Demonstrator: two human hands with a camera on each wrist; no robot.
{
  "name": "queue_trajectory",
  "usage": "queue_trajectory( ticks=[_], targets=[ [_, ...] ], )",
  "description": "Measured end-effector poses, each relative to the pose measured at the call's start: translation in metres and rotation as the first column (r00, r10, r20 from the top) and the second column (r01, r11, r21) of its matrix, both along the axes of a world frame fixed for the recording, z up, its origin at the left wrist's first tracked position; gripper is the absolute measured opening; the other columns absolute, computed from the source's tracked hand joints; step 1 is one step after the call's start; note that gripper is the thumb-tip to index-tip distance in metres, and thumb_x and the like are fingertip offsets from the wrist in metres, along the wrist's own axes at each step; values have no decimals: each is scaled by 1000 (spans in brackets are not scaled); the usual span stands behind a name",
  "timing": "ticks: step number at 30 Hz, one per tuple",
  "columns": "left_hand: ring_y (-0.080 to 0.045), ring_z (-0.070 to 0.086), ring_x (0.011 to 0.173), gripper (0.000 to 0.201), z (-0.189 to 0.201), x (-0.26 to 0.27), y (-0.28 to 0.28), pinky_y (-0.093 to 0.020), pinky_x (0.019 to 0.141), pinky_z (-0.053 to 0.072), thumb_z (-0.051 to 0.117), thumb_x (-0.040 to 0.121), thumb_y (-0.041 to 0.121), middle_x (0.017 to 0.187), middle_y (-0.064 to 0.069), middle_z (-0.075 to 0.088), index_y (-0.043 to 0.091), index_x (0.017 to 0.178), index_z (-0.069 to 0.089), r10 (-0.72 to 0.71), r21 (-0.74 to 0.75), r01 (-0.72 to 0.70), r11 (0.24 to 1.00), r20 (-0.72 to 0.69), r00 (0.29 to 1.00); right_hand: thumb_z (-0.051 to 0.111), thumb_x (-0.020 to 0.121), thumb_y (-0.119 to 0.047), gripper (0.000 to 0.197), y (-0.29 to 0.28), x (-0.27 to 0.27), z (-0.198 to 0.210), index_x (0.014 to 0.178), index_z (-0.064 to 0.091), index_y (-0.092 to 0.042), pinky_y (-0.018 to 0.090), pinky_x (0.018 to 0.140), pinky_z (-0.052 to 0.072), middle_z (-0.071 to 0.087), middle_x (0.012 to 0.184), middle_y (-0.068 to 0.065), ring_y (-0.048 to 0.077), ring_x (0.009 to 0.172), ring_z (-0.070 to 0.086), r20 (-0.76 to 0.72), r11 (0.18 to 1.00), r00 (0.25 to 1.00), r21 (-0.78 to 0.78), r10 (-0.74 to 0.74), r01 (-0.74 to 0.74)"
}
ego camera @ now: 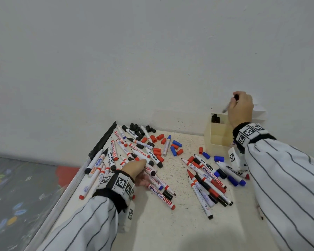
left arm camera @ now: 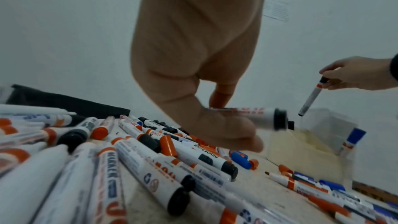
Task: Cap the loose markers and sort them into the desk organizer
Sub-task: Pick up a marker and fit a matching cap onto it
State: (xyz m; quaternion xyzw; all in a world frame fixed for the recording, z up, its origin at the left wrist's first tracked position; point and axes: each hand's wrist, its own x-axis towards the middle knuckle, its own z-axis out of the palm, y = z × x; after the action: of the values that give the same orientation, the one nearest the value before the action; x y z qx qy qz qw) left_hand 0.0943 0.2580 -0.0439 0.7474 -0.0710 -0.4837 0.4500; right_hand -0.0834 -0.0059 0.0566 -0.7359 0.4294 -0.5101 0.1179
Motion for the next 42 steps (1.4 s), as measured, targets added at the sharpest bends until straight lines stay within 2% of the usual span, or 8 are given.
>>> queue_trajectory(
  ticks=[6, 11, 16, 19, 24, 36, 39, 42],
  targets=[
    [-22, 68, 56, 33, 1, 6, -25, -28, 55, 58, 58, 88, 29, 80, -17, 70, -3, 99, 61, -50, 4, 51, 999, 263, 963, 40, 95, -3, 29, -29, -1, -13, 121, 51, 4, 23, 91, 31, 45, 125, 26, 35, 112, 47, -109, 998, 993, 36, -41, 45],
    [-23, 67, 71, 23, 1, 12, -42, -32, 71, 59, 58, 89, 29, 84, -13, 68, 8, 82, 57, -118, -4, 125, 992, 308, 944, 39, 94, -2, 27, -52, 9, -32, 117, 53, -1, 40, 88, 40, 51, 114, 27, 39, 103, 51, -175, 987, 982, 126, -74, 97],
    [-13, 59, 62, 18, 2, 19, -51, -22, 56, 54, 59, 89, 27, 74, -4, 61, 15, 77, 55, -126, -46, 151, 987, 351, 928, 49, 87, 4, 15, -69, 18, -44, 96, 60, 5, 36, 81, 41, 59, 101, 25, 39, 96, 55, -165, 982, 981, 142, -102, 126],
    [-4, 53, 41, 23, -1, 25, -55, -13, 38, 41, 59, 90, 24, 60, 2, 57, 15, 70, 53, -146, -61, 185, 981, 403, 904, 49, 89, 2, 18, -72, 23, -55, 103, 58, 7, 31, 82, 38, 58, 107, 25, 38, 100, 54, -197, 953, 976, 265, -92, 144],
    [3, 47, 28, 15, -5, 29, -60, -10, 32, 35, 58, 90, 16, 64, 2, 53, 10, 81, 47, -168, -56, 211, 976, 428, 888, 46, 89, 1, 33, -70, 26, -67, 122, 52, 0, 38, 95, 38, 56, 121, 24, 38, 112, 51, -331, 882, 944, 443, -3, 158],
    [-7, 59, 50, 9, -1, 17, -55, -15, 39, 43, 60, 89, 16, 78, -2, 63, 9, 93, 56, -170, -68, 220, 973, 430, 886, 51, 86, 1, 25, -28, 32, -54, 108, 61, -2, 31, 91, 41, 58, 117, 16, 29, 106, 54, -305, 929, 941, 370, 145, -23],
    [-12, 58, 55, 10, -1, 18, -49, -19, 44, 49, 60, 88, 17, 78, -5, 62, 13, 83, 53, -160, -59, 214, 975, 479, 863, 52, 89, -4, 13, 21, 46, -55, 99, 59, -11, 18, 66, 42, 59, 98, 4, 13, 77, 55, -306, 790, 825, 561, 474, -246],
    [-21, 64, 68, 11, -1, 20, -41, -35, 67, 59, 62, 86, 20, 85, -11, 65, 11, 85, 54, -146, -44, 196, 980, 512, 846, 57, 89, -12, 8, 72, 64, -60, 96, 58, -15, 12, 53, 40, 59, 88, -5, 4, 63, 53, -367, 594, 545, 735, 754, -326]
  ],
)
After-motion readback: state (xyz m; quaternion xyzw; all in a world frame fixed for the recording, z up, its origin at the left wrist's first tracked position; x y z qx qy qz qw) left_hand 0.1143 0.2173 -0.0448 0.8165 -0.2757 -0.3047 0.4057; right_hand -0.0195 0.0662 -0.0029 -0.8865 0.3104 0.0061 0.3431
